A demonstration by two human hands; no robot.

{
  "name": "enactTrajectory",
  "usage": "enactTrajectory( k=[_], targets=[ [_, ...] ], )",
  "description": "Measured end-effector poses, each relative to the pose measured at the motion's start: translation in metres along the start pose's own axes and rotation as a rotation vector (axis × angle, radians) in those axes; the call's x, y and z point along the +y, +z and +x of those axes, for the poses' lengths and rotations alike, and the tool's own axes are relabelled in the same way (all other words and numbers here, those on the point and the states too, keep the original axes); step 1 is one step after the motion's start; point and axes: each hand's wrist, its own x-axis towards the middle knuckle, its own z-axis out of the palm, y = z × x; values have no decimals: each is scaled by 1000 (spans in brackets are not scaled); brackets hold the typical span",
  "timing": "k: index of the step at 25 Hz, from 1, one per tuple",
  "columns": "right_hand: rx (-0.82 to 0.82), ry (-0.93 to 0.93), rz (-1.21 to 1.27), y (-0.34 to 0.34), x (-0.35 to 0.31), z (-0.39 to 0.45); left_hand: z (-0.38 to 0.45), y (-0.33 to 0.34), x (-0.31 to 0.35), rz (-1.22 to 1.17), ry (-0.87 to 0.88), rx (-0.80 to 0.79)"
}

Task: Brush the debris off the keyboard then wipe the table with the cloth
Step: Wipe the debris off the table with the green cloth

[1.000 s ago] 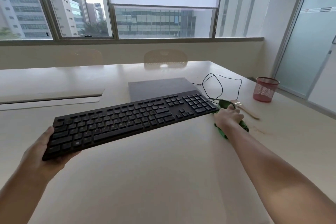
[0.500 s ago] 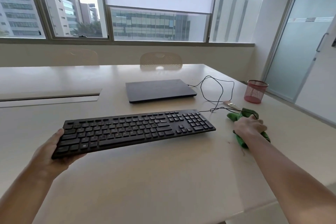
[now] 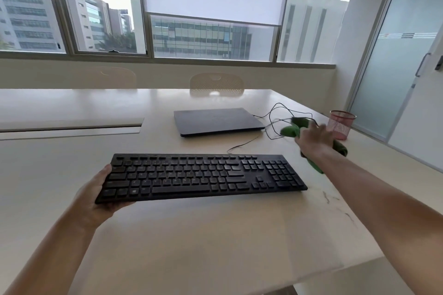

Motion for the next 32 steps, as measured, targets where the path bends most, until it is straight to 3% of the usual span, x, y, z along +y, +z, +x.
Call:
enactTrajectory(
  k=[5, 13, 16, 19, 22, 26, 28, 30, 32],
  targets=[
    [-97, -288, 67, -20, -47, 13, 5, -3, -1, 38, -19, 39],
    [-310, -345, 426, 1, 6, -15, 19, -11, 2, 262, 41, 220],
    [-304, -297, 523, -6, 35, -37, 27, -16, -3, 364, 147, 287],
    [-116, -245, 454, -17, 34, -88, 26, -15, -13, 668, 294, 420],
    [-22, -379, 437, -28, -8, -153, 21, -13, -20, 982, 377, 466],
    [-100, -509, 447, -21, -42, -195, 3, 23, -31, 1169, 579, 462],
    [-125, -491, 431, -8, -36, -197, -19, 63, -53, 1252, 796, 347],
    [-124, -465, 414, 4, -21, -190, -49, 106, -82, 1374, 953, 53],
    [-142, -436, 403, 14, 3, -175, -68, 142, -109, 1461, 952, -298]
  ],
)
